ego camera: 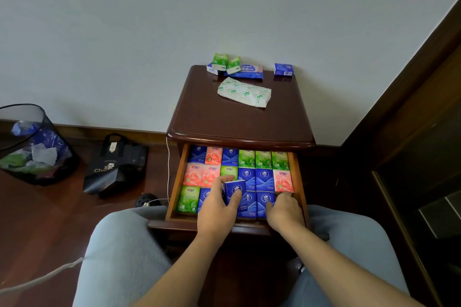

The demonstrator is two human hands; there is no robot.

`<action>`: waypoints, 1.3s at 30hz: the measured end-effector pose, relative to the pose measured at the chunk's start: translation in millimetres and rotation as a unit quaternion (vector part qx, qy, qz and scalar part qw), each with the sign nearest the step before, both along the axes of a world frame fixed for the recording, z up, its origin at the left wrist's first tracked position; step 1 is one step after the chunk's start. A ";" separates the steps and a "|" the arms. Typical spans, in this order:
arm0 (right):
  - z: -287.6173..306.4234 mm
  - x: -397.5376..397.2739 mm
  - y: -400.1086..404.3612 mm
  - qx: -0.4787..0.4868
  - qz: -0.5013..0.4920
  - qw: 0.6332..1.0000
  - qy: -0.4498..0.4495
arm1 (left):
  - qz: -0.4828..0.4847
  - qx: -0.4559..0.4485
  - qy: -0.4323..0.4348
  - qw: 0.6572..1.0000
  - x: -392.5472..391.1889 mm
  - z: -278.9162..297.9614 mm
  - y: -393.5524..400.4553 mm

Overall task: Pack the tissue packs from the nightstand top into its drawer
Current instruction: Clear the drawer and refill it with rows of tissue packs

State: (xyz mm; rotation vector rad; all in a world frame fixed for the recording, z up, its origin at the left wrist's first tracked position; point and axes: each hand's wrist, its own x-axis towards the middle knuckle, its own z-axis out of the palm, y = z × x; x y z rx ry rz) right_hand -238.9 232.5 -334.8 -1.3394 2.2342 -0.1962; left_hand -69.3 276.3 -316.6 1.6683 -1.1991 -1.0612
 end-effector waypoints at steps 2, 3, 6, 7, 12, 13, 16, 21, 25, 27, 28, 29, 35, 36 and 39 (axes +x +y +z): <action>4.5 0.3 4.5 -0.013 0.020 1.000 0.007 | -0.005 0.004 -0.017 1.000 0.0 0.3 0.1; 7.3 -0.4 7.4 -0.022 0.042 0.999 0.021 | -0.006 0.006 -0.015 1.000 -0.1 0.6 0.0; 16.2 -7.5 15.2 -0.078 0.127 0.987 0.056 | -0.003 0.029 0.002 1.000 -0.6 0.3 -4.3; 19.4 -11.5 16.1 -0.108 0.164 0.980 0.035 | 0.000 0.042 0.017 0.999 -1.5 1.7 -7.1; 44.1 -27.2 8.2 -0.178 0.409 0.888 -0.109 | 0.017 0.059 0.119 0.991 -16.3 18.7 -24.4; 49.4 -28.9 5.4 -0.185 0.424 0.881 -0.105 | 0.007 0.055 0.116 0.992 -20.9 22.7 -27.0; 58.7 -37.7 -2.3 -0.219 0.426 0.874 -0.087 | -0.031 0.060 0.130 0.989 -33.8 28.9 -31.5; 49.3 -65.4 -4.2 -0.238 0.428 0.868 0.081 | -0.124 0.065 0.014 0.990 -38.8 24.5 -27.0; 31.1 -87.2 1.3 -0.211 0.366 0.895 0.141 | -0.180 0.074 -0.207 0.959 -26.4 11.0 -24.7; 23.5 -92.4 1.5 -0.203 0.366 0.895 0.156 | -0.191 0.100 -0.261 0.941 -25.2 8.2 -25.2; 21.4 -93.1 0.5 -0.195 0.367 0.896 0.159 | -0.194 0.116 -0.274 0.935 -26.4 8.7 -26.5; 19.8 -93.0 -1.0 -0.185 0.369 0.896 0.161 | -0.199 0.130 -0.284 0.929 -28.4 9.3 -28.1; 9.4 -89.0 -10.6 -0.135 0.388 0.892 0.190 | -0.214 0.152 -0.355 0.897 -39.1 8.5 -39.7; 8.3 -88.2 -11.5 -0.132 0.390 0.890 0.194 | -0.213 0.150 -0.359 0.896 -39.5 7.8 -40.6; 5.7 -87.1 -12.6 -0.133 0.388 0.890 0.198 | -0.208 0.142 -0.359 0.898 -38.7 4.6 -40.8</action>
